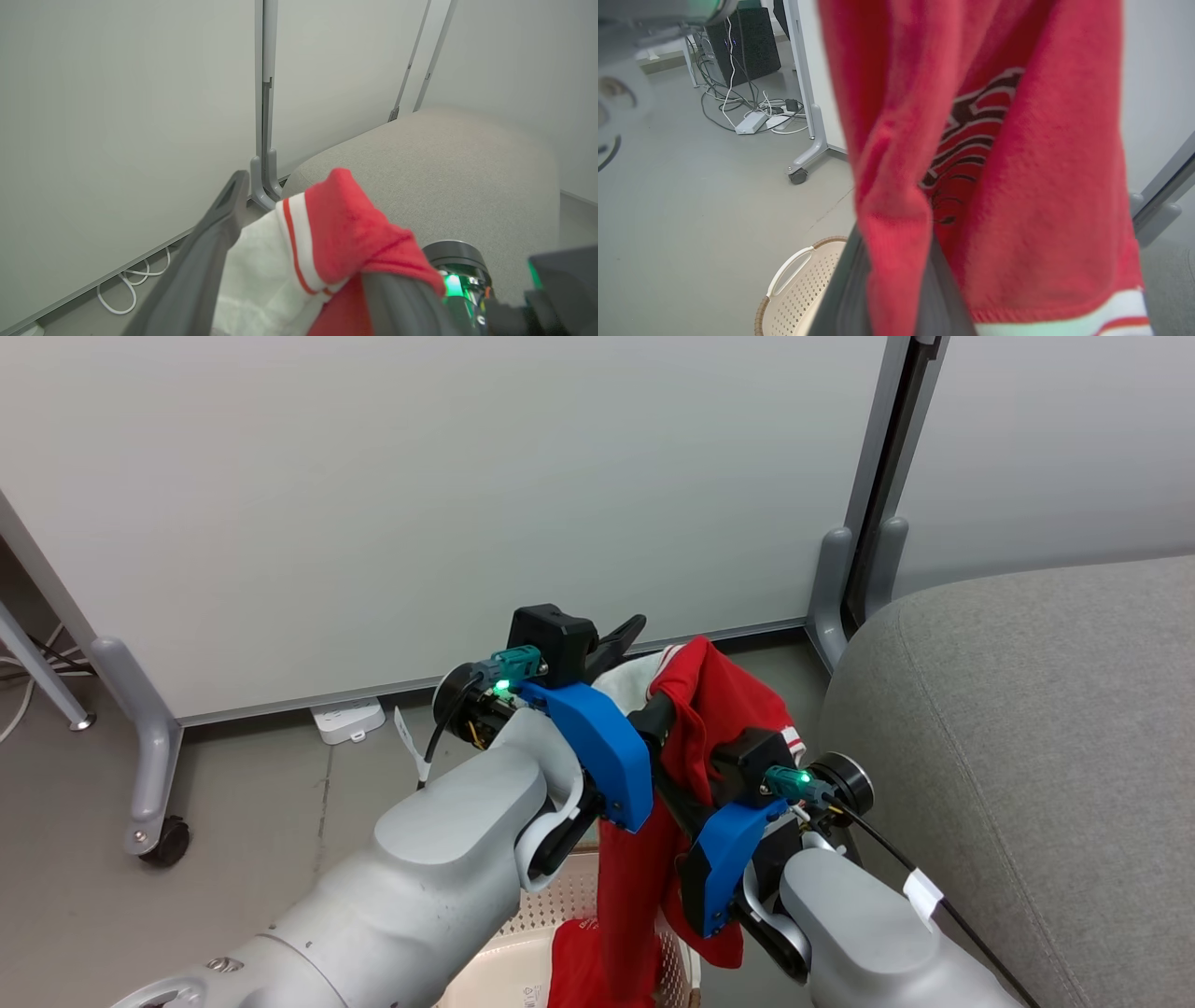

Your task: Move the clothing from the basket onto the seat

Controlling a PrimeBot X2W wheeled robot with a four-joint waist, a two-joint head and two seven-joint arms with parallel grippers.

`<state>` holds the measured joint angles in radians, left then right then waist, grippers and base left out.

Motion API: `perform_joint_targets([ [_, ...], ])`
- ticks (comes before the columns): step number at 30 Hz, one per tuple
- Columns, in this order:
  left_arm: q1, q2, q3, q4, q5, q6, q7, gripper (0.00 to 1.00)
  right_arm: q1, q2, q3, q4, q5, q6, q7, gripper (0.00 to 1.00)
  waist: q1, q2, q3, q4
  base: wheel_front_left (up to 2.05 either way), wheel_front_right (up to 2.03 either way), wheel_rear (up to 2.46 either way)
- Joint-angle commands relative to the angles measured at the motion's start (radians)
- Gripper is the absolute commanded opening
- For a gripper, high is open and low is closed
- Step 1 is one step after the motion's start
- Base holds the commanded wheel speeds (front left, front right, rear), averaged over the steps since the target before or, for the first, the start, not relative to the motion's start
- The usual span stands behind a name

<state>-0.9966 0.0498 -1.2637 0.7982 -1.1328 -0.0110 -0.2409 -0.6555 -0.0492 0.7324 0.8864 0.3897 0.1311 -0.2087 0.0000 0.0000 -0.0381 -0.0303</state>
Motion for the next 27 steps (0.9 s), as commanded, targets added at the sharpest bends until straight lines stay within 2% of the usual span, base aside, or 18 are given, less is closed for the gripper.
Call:
perform_joint_targets([
  [1, -0.013, 0.001, 0.002, -0.004, 0.002, -0.003, -0.013, 1.00, -0.013, -0.002, 0.003, 0.005, 0.002, -0.001, -0.003, 0.00, 0.0000, 0.0000, 0.000, -0.001, 0.00, 0.00, 0.00],
  [8, 0.029, 0.001, 0.027, -0.005, 0.039, -0.028, -0.026, 1.00, -0.012, -0.002, -0.009, 0.018, -0.003, -0.001, -0.011, 0.00, 0.0000, 0.0000, -0.004, 0.000, 0.00, 0.00, 0.00],
  [14, 0.142, 0.048, 0.171, -0.087, 0.157, -0.020, -0.025, 1.00, -0.011, -0.002, -0.043, 0.038, -0.019, -0.001, -0.022, 0.00, 0.0000, 0.0000, -0.006, 0.003, 0.00, 0.00, 0.00],
  [20, 0.331, 0.111, 0.323, -0.221, 0.309, -0.011, -0.025, 1.00, -0.012, -0.002, -0.083, 0.057, -0.040, -0.001, -0.034, 0.00, 0.0000, 0.0000, -0.007, 0.006, 0.00, 0.00, 0.00],
  [27, 0.531, 0.154, 0.469, -0.374, 0.468, -0.035, -0.025, 1.00, -0.004, -0.002, -0.115, 0.063, -0.063, -0.001, -0.041, 0.00, 0.0000, 0.0000, -0.009, 0.011, 0.00, 0.00, 0.00],
])
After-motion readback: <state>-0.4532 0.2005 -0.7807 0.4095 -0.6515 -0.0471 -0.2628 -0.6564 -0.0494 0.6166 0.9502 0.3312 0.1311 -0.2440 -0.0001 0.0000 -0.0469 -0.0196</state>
